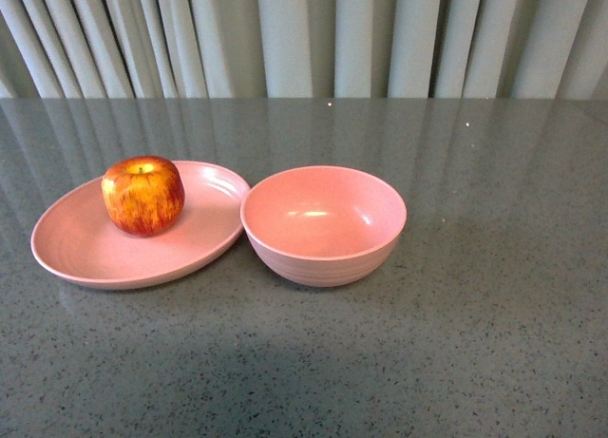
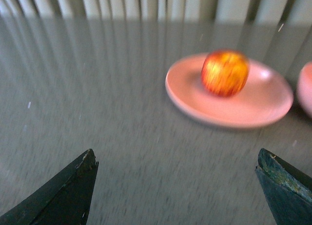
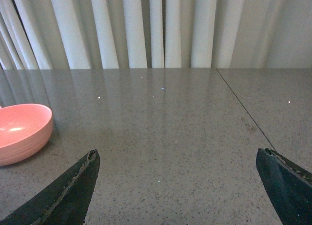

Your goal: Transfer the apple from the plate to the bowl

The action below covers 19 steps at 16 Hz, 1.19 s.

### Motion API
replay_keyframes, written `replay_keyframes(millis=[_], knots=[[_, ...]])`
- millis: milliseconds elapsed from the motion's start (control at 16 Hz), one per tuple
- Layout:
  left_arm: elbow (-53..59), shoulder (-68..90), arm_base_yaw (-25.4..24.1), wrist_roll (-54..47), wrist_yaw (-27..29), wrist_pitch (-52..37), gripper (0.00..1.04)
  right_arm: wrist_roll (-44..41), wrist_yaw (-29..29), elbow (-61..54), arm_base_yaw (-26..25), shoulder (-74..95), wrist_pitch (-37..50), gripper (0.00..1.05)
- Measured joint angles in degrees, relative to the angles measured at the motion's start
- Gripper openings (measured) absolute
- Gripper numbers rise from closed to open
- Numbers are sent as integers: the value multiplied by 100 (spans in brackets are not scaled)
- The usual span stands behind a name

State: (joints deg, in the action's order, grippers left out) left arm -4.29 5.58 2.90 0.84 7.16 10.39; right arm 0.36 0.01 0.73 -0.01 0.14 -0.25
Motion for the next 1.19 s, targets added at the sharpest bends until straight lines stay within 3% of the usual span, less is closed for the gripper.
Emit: replay_keyframes(millis=[250, 438, 625, 750, 812, 1188], knots=[[-376, 619, -101, 24, -61, -494, 98, -2, -2, 0, 0, 0, 2, 98], [-732, 2048, -273, -26, -807, -1781, 98, 0, -2, 0, 0, 0, 0, 98], [-1932, 4251, -35, -214, -1180, -3084, 98, 0, -2, 0, 0, 0, 0, 98], [-3163, 6299, 315, -234, -1495, -2942, 98, 0, -2, 0, 0, 0, 0, 98], [-4406, 8032, 448, -203, -1268, -2614, 98, 0, -2, 0, 0, 0, 0, 98], [-5016, 9250, 581, 52, -1054, -2186, 98, -2, -2, 0, 0, 0, 0, 98]])
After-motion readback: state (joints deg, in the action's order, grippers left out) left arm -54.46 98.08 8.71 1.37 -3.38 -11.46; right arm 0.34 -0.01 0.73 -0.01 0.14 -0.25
